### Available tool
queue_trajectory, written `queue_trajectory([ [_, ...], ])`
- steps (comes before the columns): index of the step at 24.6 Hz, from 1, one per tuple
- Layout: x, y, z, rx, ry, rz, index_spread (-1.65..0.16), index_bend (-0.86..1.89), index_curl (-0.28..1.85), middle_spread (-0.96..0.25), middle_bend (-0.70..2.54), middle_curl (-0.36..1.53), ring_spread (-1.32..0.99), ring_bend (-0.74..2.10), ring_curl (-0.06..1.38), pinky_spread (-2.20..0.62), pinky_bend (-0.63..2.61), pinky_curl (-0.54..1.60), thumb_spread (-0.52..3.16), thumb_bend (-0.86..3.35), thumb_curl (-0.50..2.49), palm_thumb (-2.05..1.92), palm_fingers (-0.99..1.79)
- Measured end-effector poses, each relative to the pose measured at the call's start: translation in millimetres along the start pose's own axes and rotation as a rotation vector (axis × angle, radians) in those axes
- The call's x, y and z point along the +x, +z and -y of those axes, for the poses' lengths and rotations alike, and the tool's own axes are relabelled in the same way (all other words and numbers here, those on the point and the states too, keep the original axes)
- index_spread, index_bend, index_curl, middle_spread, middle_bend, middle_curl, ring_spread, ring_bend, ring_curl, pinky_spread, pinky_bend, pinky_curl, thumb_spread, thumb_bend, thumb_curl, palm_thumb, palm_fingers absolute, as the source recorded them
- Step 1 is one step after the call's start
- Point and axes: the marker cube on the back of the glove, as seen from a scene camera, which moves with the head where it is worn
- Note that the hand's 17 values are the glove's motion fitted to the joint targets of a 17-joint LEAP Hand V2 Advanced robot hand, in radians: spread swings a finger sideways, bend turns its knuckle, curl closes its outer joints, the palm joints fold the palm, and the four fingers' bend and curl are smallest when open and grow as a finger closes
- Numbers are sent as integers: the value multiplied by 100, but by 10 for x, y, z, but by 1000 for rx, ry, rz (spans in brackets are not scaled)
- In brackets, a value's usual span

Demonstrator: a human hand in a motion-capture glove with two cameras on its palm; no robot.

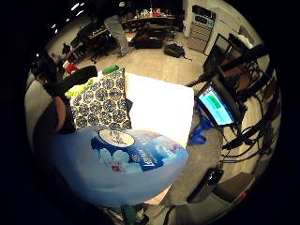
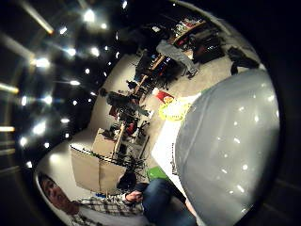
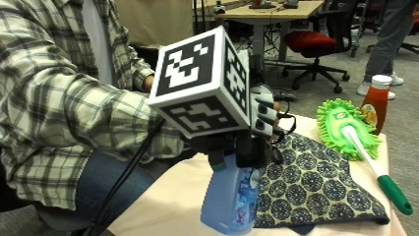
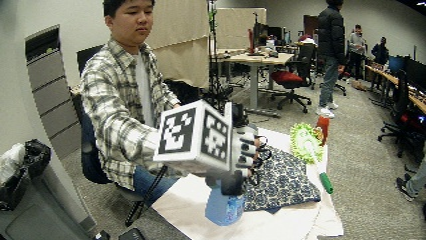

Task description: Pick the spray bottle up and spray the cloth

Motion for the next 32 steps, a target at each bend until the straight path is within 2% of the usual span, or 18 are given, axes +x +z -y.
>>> queue_trajectory([
  [9,-352,242,186,-81,-30,-224,-26,38,58,-14,61,54,-21,64,51,-17,44,47,0,-3,74,110,131],
  [15,-482,353,78,-211,-112,-398,-26,37,58,-14,61,54,-21,64,51,-17,45,48,0,-3,75,110,132],
  [32,-659,739,-57,-377,-239,-691,-25,38,60,-14,61,55,-21,64,51,-17,45,48,-1,-3,75,110,132],
])
